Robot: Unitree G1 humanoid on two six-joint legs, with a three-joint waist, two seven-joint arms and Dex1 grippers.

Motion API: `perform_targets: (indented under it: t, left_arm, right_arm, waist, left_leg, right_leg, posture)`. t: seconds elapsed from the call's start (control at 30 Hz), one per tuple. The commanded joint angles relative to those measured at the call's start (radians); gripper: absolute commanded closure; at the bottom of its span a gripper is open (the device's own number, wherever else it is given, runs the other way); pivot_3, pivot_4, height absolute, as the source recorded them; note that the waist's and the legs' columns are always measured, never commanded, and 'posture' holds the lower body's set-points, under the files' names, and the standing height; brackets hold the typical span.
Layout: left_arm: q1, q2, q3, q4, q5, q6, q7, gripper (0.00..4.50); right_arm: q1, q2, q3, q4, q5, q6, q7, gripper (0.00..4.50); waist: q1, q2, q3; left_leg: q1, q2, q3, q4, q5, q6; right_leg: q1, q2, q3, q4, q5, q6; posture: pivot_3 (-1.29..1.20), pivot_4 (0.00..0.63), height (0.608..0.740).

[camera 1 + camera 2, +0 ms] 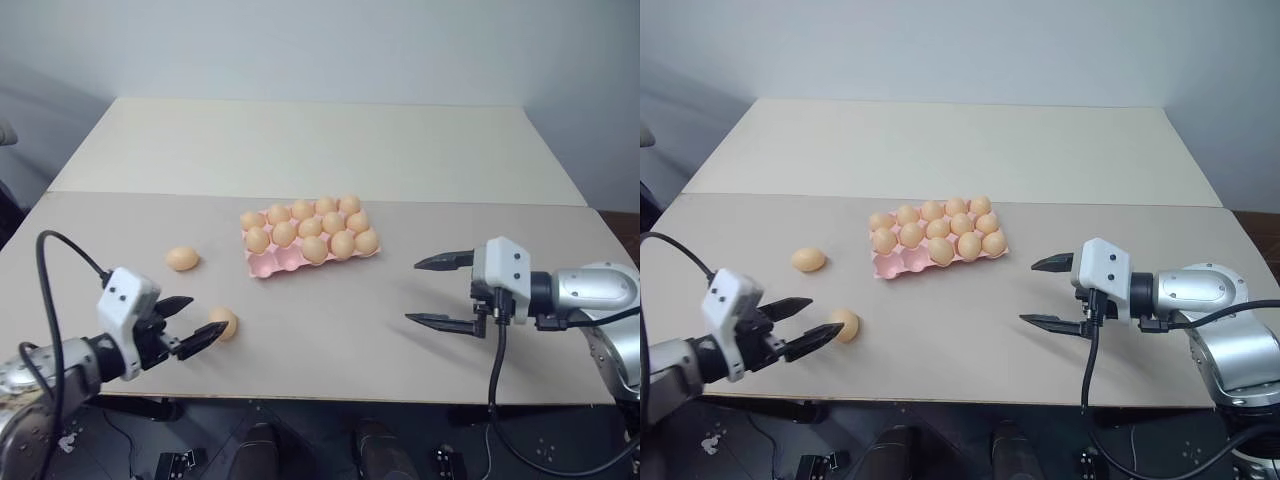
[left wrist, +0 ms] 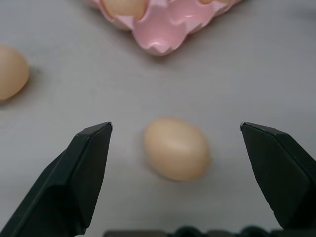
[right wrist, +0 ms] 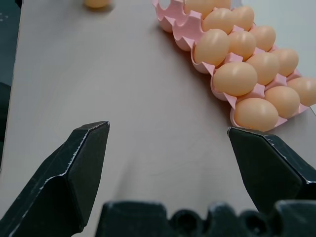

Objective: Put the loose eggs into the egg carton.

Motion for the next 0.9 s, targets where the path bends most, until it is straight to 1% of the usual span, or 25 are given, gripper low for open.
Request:
perform_targets:
  t: [0.03, 0.1, 0.27, 0.3, 0.37, 0.5, 0.53, 0.57, 0.67, 0.77, 0.8, 0.9]
  left_arm:
    - [-0.064, -0.076, -0.068, -0.049, 0.018, 0.073, 0.166, 0.00]
    - [-0.077, -0.107, -0.092, -0.052, 0.021, 0.105, 0.209, 0.00]
    - [-0.093, -0.125, -0.122, -0.049, 0.023, 0.171, 0.261, 0.00]
    - [-0.099, -0.128, -0.124, -0.044, 0.025, 0.180, 0.270, 0.39]
    - [-0.109, -0.127, -0.129, -0.031, 0.038, 0.179, 0.277, 0.83]
    - [-0.123, -0.114, -0.127, -0.008, 0.040, 0.168, 0.251, 2.09]
    - [-0.123, -0.108, -0.127, -0.005, 0.042, 0.160, 0.240, 2.31]
    - [-0.123, -0.105, -0.124, -0.004, 0.044, 0.153, 0.233, 2.41]
    - [-0.127, -0.076, -0.080, 0.001, 0.013, 0.132, 0.164, 2.46]
    - [-0.124, -0.014, -0.015, 0.013, -0.029, 0.110, 0.060, 2.46]
    - [-0.117, 0.021, -0.002, 0.016, -0.032, 0.086, 0.009, 2.46]
    - [-0.131, 0.099, -0.004, 0.042, -0.020, 0.029, -0.085, 2.46]
  right_arm:
    - [0.003, -0.014, -0.046, -0.046, 0.026, 0.007, -0.020, 0.02]
    - [0.004, -0.015, -0.048, -0.050, 0.029, 0.009, -0.027, 0.02]
    - [0.002, -0.015, -0.051, -0.054, 0.040, 0.020, -0.038, 0.02]
    - [0.000, -0.013, -0.051, -0.053, 0.040, 0.019, -0.041, 0.00]
    - [-0.007, -0.008, -0.047, -0.052, 0.043, 0.026, -0.055, 0.00]
    - [-0.021, -0.005, -0.045, -0.052, 0.057, 0.046, -0.082, 0.00]
    - [-0.023, -0.005, -0.045, -0.052, 0.059, 0.049, -0.086, 0.00]
    - [-0.024, -0.005, -0.044, -0.051, 0.058, 0.049, -0.090, 0.00]
    - [-0.027, -0.006, -0.042, -0.060, 0.064, 0.065, -0.106, 0.00]
    - [-0.028, -0.004, -0.044, -0.072, 0.074, 0.078, -0.119, 0.00]
    - [-0.027, -0.003, -0.044, -0.075, 0.075, 0.080, -0.121, 0.00]
    - [-0.026, 0.000, -0.040, -0.081, 0.073, 0.083, -0.128, 0.00]
  waist:
    - [0.002, 0.000, 0.000]
    - [0.000, 0.000, 0.000]
    - [0.000, 0.000, 0.000]
    - [0.001, 0.000, 0.000]
    - [0.002, -0.001, 0.000]
    - [0.002, 0.000, 0.000]
    - [0.001, 0.000, 0.000]
    - [0.001, 0.000, 0.000]
    - [0.002, 0.000, 0.000]
    - [0.001, 0.000, 0.000]
    - [0.001, 0.000, 0.000]
    - [0.001, 0.000, 0.000]
  left_leg:
    - [0.000, 0.000, 0.000, 0.000, 0.000, 0.000]
    - [0.000, 0.000, 0.000, 0.000, 0.000, 0.000]
    - [0.001, 0.000, 0.000, 0.000, 0.000, 0.000]
    - [0.000, 0.000, 0.000, 0.000, 0.000, 0.000]
    - [0.000, -0.001, 0.000, 0.000, 0.000, 0.000]
    - [0.000, -0.001, 0.000, 0.001, 0.000, 0.000]
    - [0.000, -0.001, 0.000, 0.000, 0.000, 0.000]
    - [0.000, -0.001, 0.000, 0.000, 0.000, 0.000]
    - [0.000, -0.001, 0.000, 0.001, 0.000, 0.000]
    - [0.000, -0.001, 0.000, 0.000, 0.000, 0.000]
    - [0.000, -0.001, 0.000, 0.000, 0.000, 0.000]
    - [0.000, -0.001, 0.000, 0.000, 0.000, 0.000]
  right_leg:
    - [0.000, 0.000, 0.000, 0.000, 0.000, 0.000]
    - [0.000, 0.000, 0.000, 0.000, 0.000, 0.000]
    - [0.000, 0.000, 0.000, 0.001, 0.000, 0.000]
    - [0.000, 0.000, 0.000, 0.000, 0.000, 0.000]
    - [0.000, 0.000, 0.000, 0.000, 0.000, 0.000]
    - [0.000, 0.000, 0.000, 0.000, 0.000, 0.000]
    - [0.000, 0.000, 0.000, 0.000, 0.000, 0.000]
    - [0.000, 0.000, 0.000, 0.000, 0.000, 0.000]
    - [0.000, 0.000, 0.000, 0.000, 0.000, 0.000]
    - [0.000, 0.000, 0.000, 0.000, 0.000, 0.000]
    - [0.000, 0.000, 0.000, 0.000, 0.000, 0.000]
    - [0.000, 0.000, 0.000, 0.000, 0.000, 0.000]
  posture:
    - [0.00, 0.150, 0.740]
    - [0.00, 0.150, 0.740]
    - [0.00, 0.150, 0.740]
    - [0.00, 0.150, 0.740]
    - [0.00, 0.150, 0.740]
    - [0.00, 0.150, 0.740]
    - [0.00, 0.150, 0.740]
    - [0.00, 0.150, 0.740]
    - [0.00, 0.150, 0.740]
    - [0.00, 0.150, 0.740]
    - [0.00, 0.150, 0.740]
    - [0.00, 0.150, 0.740]
